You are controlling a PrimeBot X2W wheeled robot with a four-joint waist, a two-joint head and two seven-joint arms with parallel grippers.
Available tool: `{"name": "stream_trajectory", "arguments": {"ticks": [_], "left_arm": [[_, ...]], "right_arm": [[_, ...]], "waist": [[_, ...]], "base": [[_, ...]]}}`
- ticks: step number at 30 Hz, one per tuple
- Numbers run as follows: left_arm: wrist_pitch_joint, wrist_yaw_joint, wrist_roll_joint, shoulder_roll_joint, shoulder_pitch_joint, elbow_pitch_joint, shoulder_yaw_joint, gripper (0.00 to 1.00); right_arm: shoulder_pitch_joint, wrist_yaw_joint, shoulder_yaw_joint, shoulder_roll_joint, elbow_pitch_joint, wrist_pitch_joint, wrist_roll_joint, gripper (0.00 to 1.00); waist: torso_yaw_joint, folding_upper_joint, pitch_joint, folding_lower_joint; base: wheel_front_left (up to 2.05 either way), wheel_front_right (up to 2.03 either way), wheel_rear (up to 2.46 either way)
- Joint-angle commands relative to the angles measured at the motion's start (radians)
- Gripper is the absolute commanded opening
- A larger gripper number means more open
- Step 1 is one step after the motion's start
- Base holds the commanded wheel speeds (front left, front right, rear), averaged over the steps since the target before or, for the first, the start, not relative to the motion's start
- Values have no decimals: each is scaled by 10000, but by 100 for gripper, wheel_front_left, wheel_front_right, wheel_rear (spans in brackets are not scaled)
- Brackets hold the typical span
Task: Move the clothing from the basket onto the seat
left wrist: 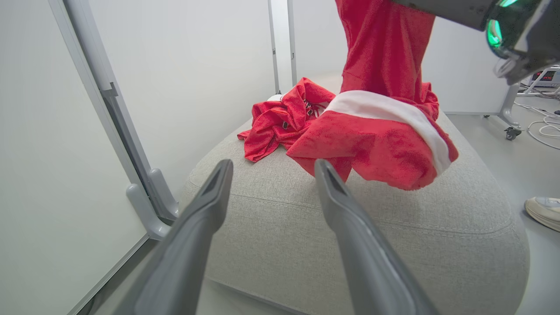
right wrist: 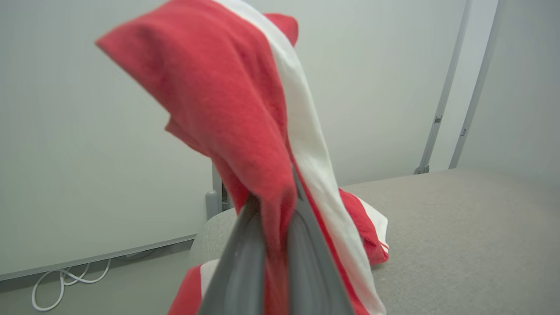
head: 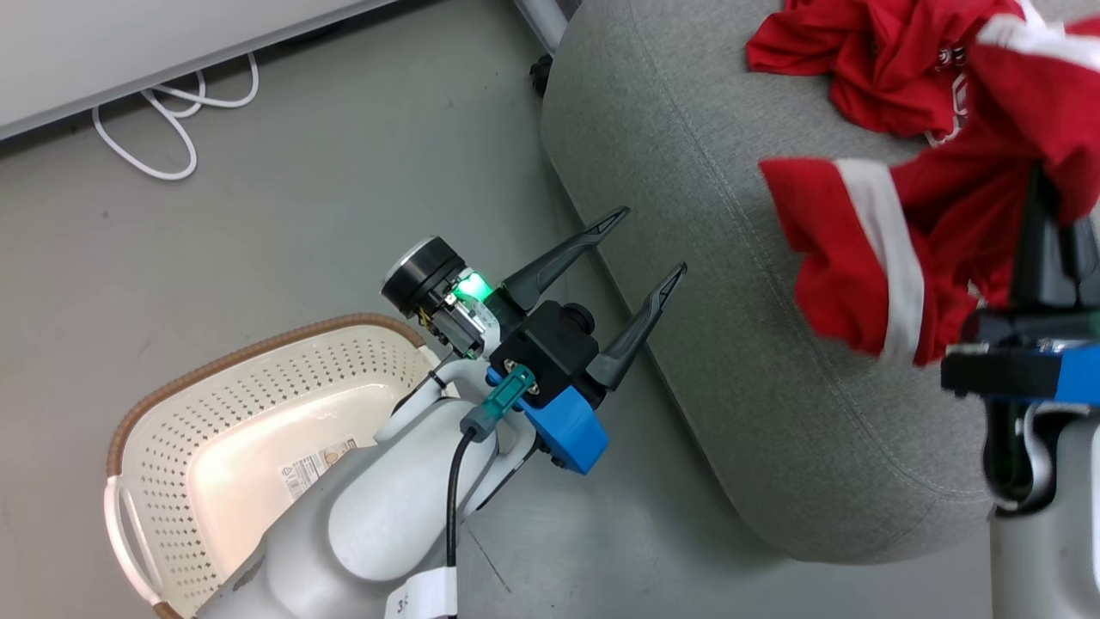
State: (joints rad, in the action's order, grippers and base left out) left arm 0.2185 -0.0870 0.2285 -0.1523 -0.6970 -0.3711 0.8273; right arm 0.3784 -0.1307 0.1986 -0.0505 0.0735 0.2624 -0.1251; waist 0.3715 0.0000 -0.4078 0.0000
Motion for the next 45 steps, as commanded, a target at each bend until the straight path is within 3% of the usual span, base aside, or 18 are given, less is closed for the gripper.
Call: {"name": "stream_trajectory", "arguments": {"ticks": [1,5,15,22,28,35,45], "left_arm": [[33,70,3,-49,-134,48,15,100],[-23,79,-46,-131,-334,142,9,100],[-232,132,-209,-448,-928,568,-38,100],[-475,170,-384,-813,-1385,1025,-147,100],[-650,185,-468,-1109,-1641,1360,-173,100],[-898,275,-523,-1421,-1721,1738,-194,100],[-1145,395,-459,-1780,-1585,2067,-194,100]], "right_arm": [[259,-1,7,2,-93,38,105,0],[1387,-1,134,-120,-396,38,579,0],[4805,-1,1560,-1602,-595,38,667,0],[6558,-1,2804,-3337,753,38,419,0],[6833,-1,3505,-4171,2246,36,618,0],[6217,-1,3970,-3876,3303,36,944,0],[5309,-1,4573,-2250,3987,36,1388,0]], "waist": [[-57,0,-93,0],[-257,0,-493,0],[-775,0,-1885,0],[-969,0,-3033,0],[-1044,0,-3736,0],[-1021,0,-4305,0],[-829,0,-4543,0]], "base": [[0,0,0],[0,0,0],[0,0,0],[0,0,0],[0,0,0],[0,0,0],[0,0,0]]}}
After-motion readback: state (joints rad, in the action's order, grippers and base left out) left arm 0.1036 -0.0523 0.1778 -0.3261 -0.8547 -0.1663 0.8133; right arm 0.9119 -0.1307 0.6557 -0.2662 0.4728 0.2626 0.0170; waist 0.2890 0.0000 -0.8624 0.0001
